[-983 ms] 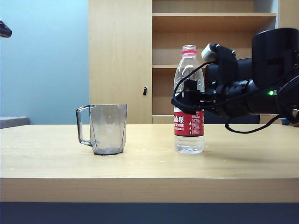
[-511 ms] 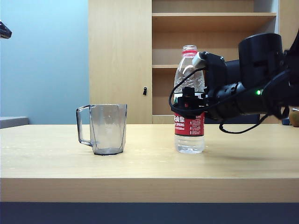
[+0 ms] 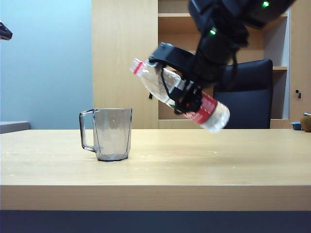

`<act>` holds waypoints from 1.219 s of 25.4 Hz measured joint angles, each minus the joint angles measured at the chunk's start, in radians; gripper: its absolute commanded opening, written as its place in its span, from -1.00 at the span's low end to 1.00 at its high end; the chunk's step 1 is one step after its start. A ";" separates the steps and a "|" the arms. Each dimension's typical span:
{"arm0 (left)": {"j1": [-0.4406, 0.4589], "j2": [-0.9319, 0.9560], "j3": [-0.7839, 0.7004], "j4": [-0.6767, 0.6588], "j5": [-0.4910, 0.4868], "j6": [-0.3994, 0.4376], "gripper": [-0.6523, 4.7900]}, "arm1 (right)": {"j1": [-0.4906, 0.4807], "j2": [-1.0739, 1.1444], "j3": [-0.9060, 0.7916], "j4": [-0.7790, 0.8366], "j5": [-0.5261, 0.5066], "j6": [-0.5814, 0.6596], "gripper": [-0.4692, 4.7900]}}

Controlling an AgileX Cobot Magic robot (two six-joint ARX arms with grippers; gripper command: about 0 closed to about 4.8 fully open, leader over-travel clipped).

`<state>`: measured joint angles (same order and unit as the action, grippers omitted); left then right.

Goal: Pick up the mineral water bottle on the table and pour water into the mug until it's half full.

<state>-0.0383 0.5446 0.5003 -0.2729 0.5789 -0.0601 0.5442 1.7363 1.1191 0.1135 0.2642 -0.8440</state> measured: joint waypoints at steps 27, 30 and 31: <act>0.000 0.000 0.000 0.037 -0.135 0.000 -0.78 | 0.060 0.065 0.116 0.047 0.337 -0.631 0.29; 0.000 0.000 0.000 0.037 -0.134 0.000 -0.78 | 0.060 0.065 0.116 0.046 0.337 -0.632 0.29; 0.000 0.000 0.000 0.037 -0.134 0.000 -0.78 | 0.060 0.065 0.116 0.046 0.337 -0.632 0.29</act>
<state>-0.0383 0.5442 0.5003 -0.2359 0.4446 -0.0601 0.6044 1.8011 1.2346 0.1596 0.6014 -1.4761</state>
